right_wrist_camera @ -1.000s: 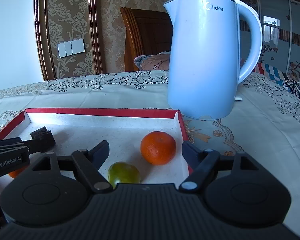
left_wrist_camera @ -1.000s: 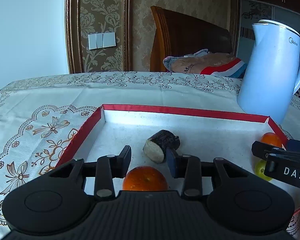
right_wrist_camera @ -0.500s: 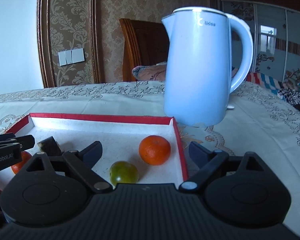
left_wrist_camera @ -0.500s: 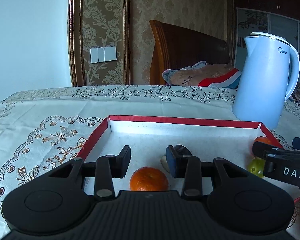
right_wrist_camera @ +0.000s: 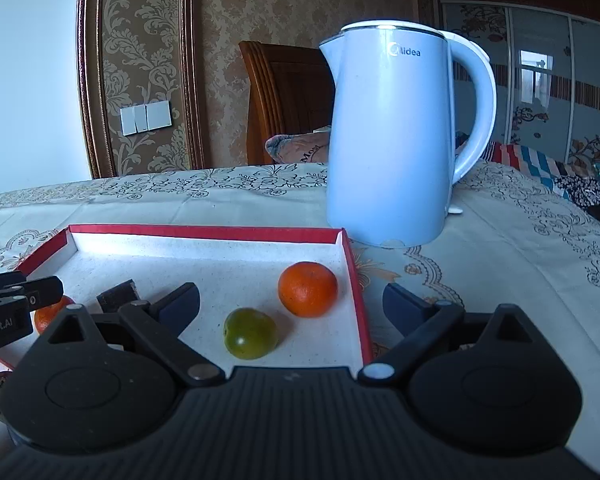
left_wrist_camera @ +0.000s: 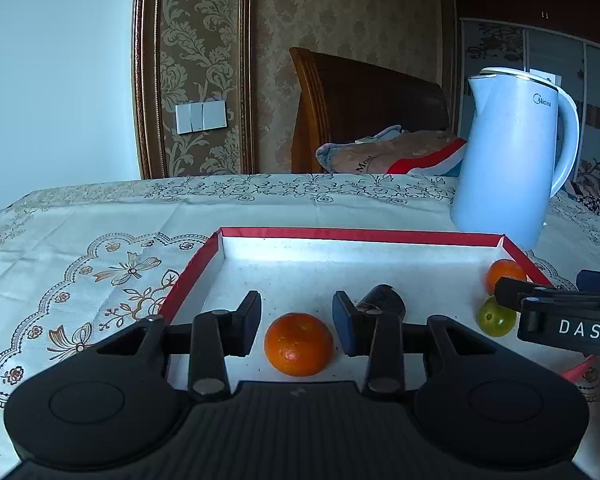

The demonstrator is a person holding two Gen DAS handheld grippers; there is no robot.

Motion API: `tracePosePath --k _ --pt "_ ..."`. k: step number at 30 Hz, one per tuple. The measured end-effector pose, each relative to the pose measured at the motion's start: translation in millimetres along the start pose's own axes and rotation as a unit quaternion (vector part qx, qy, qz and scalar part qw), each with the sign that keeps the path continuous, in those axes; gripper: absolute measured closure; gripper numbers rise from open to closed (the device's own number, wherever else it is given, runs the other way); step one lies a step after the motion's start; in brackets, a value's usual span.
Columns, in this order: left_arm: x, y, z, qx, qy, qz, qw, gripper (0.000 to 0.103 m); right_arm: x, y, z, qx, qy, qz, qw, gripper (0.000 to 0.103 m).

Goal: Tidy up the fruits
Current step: 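Withdraw both open tools from the tray, then move both open tools back toward the produce lying beside the tray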

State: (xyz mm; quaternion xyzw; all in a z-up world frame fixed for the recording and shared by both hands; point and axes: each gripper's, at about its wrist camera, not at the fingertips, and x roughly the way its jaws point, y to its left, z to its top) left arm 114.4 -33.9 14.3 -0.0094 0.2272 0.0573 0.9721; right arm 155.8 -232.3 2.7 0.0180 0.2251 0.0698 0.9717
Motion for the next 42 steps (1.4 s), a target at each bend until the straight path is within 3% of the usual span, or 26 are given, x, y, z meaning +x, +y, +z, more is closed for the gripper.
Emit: tracePosePath --k 8,22,32,35,42 --pt "-27.4 10.6 -14.2 -0.004 0.001 -0.022 0.9997 0.064 -19.5 -14.8 -11.4 0.044 0.010 0.029 0.999 0.002" --pt "-50.1 28.7 -26.3 -0.029 0.009 -0.035 0.9989 0.061 -32.8 -18.8 -25.3 0.050 0.021 0.039 0.998 0.000" --pt "-87.5 34.3 -50.1 0.007 0.003 -0.077 0.9970 0.061 -34.2 -21.7 -26.5 0.056 0.023 0.037 0.998 0.000" --pt "-87.9 36.3 -49.8 0.003 -0.002 -0.068 0.9977 0.061 -44.7 -17.4 -29.6 0.031 0.021 0.043 0.998 0.000" --pt "-78.9 50.7 -46.9 -0.038 0.022 -0.064 0.9970 0.061 -109.7 5.8 -58.3 -0.043 0.008 0.122 0.992 0.000"
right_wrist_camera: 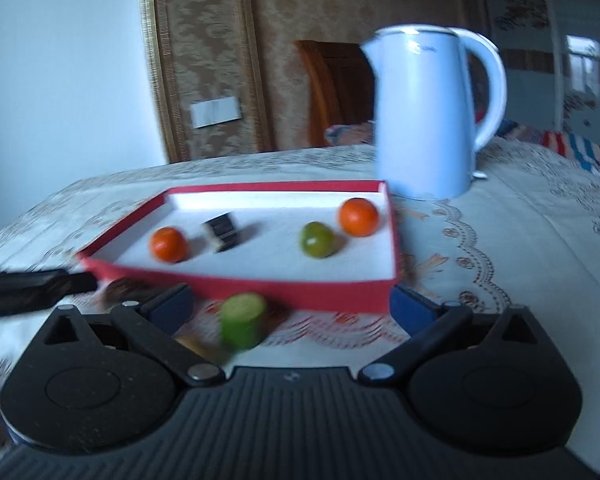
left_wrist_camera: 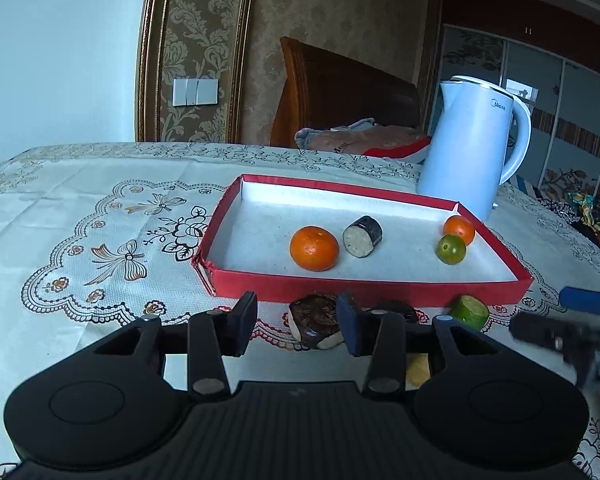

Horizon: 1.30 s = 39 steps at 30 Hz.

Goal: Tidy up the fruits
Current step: 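Move both open tools back toward the produce lying beside the tray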

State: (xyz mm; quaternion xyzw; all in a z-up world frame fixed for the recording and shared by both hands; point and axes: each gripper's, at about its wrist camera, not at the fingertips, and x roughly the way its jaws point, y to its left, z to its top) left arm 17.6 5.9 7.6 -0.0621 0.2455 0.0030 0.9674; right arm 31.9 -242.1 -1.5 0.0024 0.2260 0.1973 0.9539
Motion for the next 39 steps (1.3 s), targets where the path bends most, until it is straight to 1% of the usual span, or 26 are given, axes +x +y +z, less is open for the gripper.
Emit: tracePosePath --k 2,5,7,8,10,12,14,16,18,22,24,26,29,30,33,35,37,39 --pt "0.3 1.1 -0.2 -0.002 0.001 0.005 1.0000 0.061 -3.4 17.8 -7.2 -0.037 0.016 0.016 0.999 0.000" --pt "0.1 1.7 -0.7 -0.001 0.001 0.006 1.0000 0.061 1.3 42.3 -13.4 -0.080 0.035 0.024 0.996 0.000" --pt "0.1 1.0 -0.9 0.002 0.000 0.007 1.0000 0.061 9.9 54.0 -15.0 -0.104 0.054 -0.005 0.993 0.000" --pt "0.1 0.4 -1.2 0.004 0.001 0.005 1.0000 0.061 14.1 54.9 -14.5 -0.104 0.062 -0.019 0.992 0.000" --pt "-0.5 -1.4 -1.5 0.009 0.001 -0.001 1.0000 0.060 17.4 49.2 -12.6 -0.087 0.069 -0.018 0.994 0.000" --pt "-1.9 -4.5 -2.6 0.018 -0.002 -0.008 0.9998 0.060 17.9 41.7 -11.6 -0.072 0.068 -0.040 0.994 0.000" --pt "-2.7 -8.6 -4.2 0.030 -0.005 -0.008 0.9995 0.060 15.6 35.3 -11.9 -0.070 0.064 -0.047 0.994 0.000" --pt "-2.3 -12.0 -5.3 0.039 -0.005 -0.006 0.9992 0.058 11.5 28.4 -12.3 -0.070 0.060 -0.052 0.994 0.000" --pt "-2.9 -13.4 -5.8 0.043 -0.006 -0.007 0.9990 0.049 7.3 22.7 -12.7 -0.068 0.054 -0.059 0.994 0.000" --pt "-5.0 -15.7 -6.7 0.049 -0.010 -0.014 0.9986 0.048 1.5 10.0 -12.3 -0.058 0.042 -0.085 0.994 0.000" --pt "-5.1 -17.2 -7.3 0.055 -0.011 -0.016 0.9983 0.048 -1.4 6.3 -12.7 -0.052 0.039 -0.080 0.995 0.000" --pt "-4.9 -18.7 -7.9 0.059 -0.011 -0.013 0.9981 0.048 -3.3 5.2 -12.8 -0.049 0.038 -0.061 0.996 0.000" --pt "-3.5 -19.1 -7.7 0.060 -0.007 -0.016 0.9981 0.048 1.1 11.0 -11.9 -0.051 0.052 -0.024 0.997 0.000" --pt "-4.0 -19.3 -7.9 0.060 -0.008 -0.016 0.9980 0.048 5.1 14.2 -11.6 -0.056 0.060 -0.021 0.996 0.000" --pt "-4.7 -20.4 -8.3 0.064 -0.008 -0.021 0.9977 0.048 21.8 24.8 -9.5 -0.073 0.083 -0.050 0.993 0.000" --pt "-5.6 -21.4 -9.0 0.068 -0.009 -0.026 0.9973 0.048 29.7 25.0 -8.4 -0.069 0.096 -0.061 0.991 0.000" --pt "-7.0 -22.7 -9.8 0.072 -0.010 -0.034 0.9968 0.048 28.3 20.6 -8.4 -0.060 0.092 -0.069 0.992 0.000" --pt "-8.7 -25.1 -10.9 0.079 -0.012 -0.043 0.9958 0.048 22.5 16.7 -9.9 -0.064 0.080 -0.079 0.992 0.000"
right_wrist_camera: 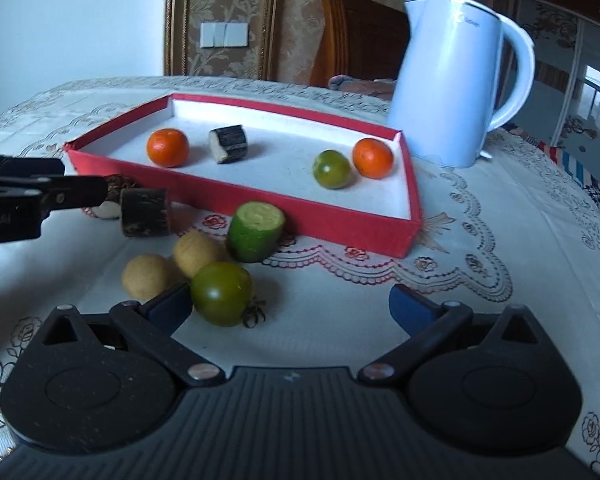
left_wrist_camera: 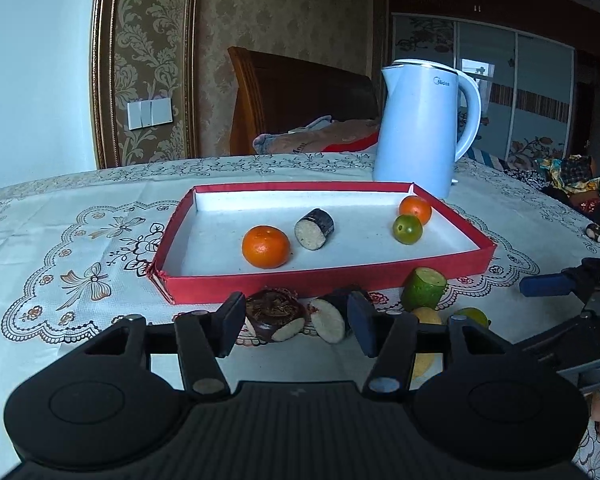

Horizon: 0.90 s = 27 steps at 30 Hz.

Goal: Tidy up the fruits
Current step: 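Move both open tools back toward the produce lying beside the tray, then move the right tool to the green tomato while the left tool approaches a brown kiwi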

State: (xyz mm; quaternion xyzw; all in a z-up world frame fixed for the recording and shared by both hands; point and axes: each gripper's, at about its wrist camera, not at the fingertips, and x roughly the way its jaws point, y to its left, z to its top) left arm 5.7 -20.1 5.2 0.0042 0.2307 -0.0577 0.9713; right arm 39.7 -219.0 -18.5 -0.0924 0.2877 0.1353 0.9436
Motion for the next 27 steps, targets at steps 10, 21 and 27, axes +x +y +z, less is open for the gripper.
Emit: tracePosePath --k 10,21,27 --pt "4.3 -23.4 -5.3 0.052 0.014 -0.045 0.9976 0.048 -0.9 -18.3 -3.1 -0.001 0.002 0.011 1.000 0.000" --pt "15.4 -54.6 -14.2 0.133 0.039 -0.084 0.9868 0.046 2.3 -36.7 -6.2 0.038 0.019 0.041 0.998 0.000" --pt "21.4 -57.3 -15.3 0.139 0.058 -0.088 0.9847 0.047 2.4 -42.4 -7.1 0.051 0.020 0.046 0.997 0.000"
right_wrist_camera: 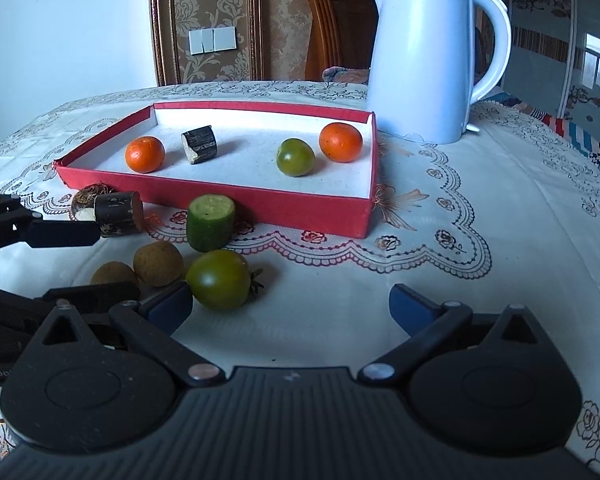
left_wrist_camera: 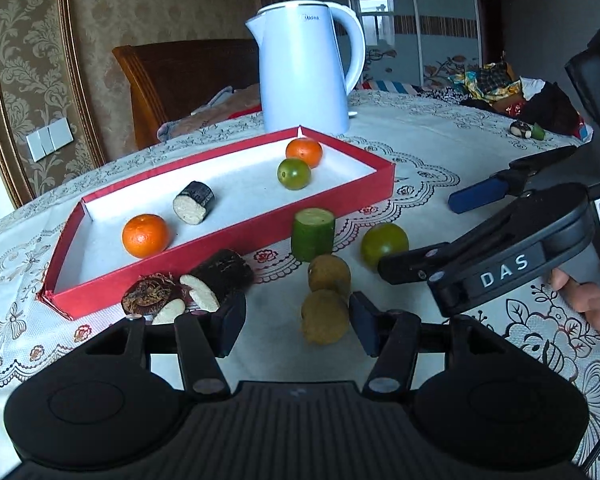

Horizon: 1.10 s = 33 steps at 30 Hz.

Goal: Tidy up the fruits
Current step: 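Move the right tool to the green tomato while the left tool approaches a brown kiwi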

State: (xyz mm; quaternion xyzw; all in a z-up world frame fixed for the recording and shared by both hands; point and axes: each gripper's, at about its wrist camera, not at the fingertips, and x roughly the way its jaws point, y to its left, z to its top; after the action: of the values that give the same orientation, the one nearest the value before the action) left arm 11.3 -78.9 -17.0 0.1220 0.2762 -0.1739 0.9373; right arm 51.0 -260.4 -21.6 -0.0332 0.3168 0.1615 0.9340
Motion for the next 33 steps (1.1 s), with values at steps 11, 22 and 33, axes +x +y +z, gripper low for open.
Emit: tracePosePath --k 11,22,33 --pt "8.2 -6.6 4.6 0.011 0.012 -0.006 0.9998 0.066 0.5 -7.6 -0.4 0.019 0.002 0.011 1.000 0.000" --pt "6.2 1.5 1.9 -0.006 0.013 0.007 0.9999 0.077 -6.4 -18.5 -4.3 0.028 -0.004 0.006 1.000 0.000" --pt "3.7 18.6 -0.5 -0.049 0.024 0.043 0.9976 0.077 8.0 20.9 3.4 -0.048 0.004 -0.004 0.999 0.011"
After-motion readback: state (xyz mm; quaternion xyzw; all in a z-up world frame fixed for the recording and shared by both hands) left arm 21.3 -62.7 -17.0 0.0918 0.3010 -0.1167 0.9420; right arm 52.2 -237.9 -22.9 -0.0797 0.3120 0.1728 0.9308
